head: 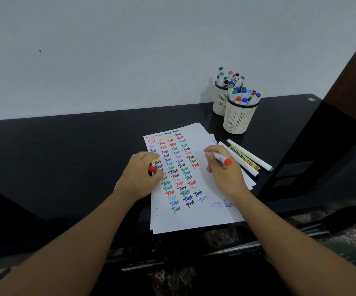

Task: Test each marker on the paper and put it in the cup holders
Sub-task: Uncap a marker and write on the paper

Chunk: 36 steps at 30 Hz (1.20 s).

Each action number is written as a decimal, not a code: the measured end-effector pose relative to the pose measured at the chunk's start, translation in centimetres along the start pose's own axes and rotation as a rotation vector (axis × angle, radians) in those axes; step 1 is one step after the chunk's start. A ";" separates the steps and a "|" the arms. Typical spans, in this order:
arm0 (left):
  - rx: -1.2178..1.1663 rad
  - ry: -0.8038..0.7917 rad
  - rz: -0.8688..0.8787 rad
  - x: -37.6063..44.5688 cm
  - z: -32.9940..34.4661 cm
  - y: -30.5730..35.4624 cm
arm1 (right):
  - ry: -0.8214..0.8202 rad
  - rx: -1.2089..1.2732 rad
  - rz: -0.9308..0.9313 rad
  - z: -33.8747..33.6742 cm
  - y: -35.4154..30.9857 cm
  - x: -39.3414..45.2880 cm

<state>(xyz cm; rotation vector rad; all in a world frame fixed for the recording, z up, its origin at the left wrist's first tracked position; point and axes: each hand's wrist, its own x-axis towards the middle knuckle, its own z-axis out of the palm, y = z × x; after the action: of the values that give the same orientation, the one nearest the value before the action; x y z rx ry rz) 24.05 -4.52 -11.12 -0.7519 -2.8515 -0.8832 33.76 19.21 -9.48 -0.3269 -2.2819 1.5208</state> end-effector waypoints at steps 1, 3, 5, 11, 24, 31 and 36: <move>0.007 0.012 0.012 0.0 0.0 -0.1 | -0.001 0.001 0.006 0.0 0.0 0.0; -0.006 0.029 0.017 -0.1 0.0 -0.1 | -0.030 -0.024 0.035 -0.1 0.3 0.1; -0.056 0.035 -0.015 -0.2 -0.3 0.1 | -0.099 -0.086 0.050 -0.2 0.5 0.2; -0.077 -0.124 -0.024 -0.7 -2.0 -1.5 | -0.233 -0.121 0.122 -0.2 0.3 0.8; -0.259 0.093 -0.065 -0.8 -2.5 -0.9 | -0.198 -0.102 0.086 -0.2 -2.0 1.2; -0.293 0.089 -0.079 -0.3 -2.9 0.5 | -0.270 -0.198 0.239 0.4 -3.4 1.4; -0.334 0.063 -0.074 -0.3 -2.8 1.0 | -0.323 -0.162 0.222 0.0 -3.9 1.8</move>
<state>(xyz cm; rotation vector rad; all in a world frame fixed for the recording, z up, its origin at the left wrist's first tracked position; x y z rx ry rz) 24.60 -5.43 -8.33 -0.6330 -2.7250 -1.3908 32.16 18.40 -5.52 -0.4178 -2.7080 1.5946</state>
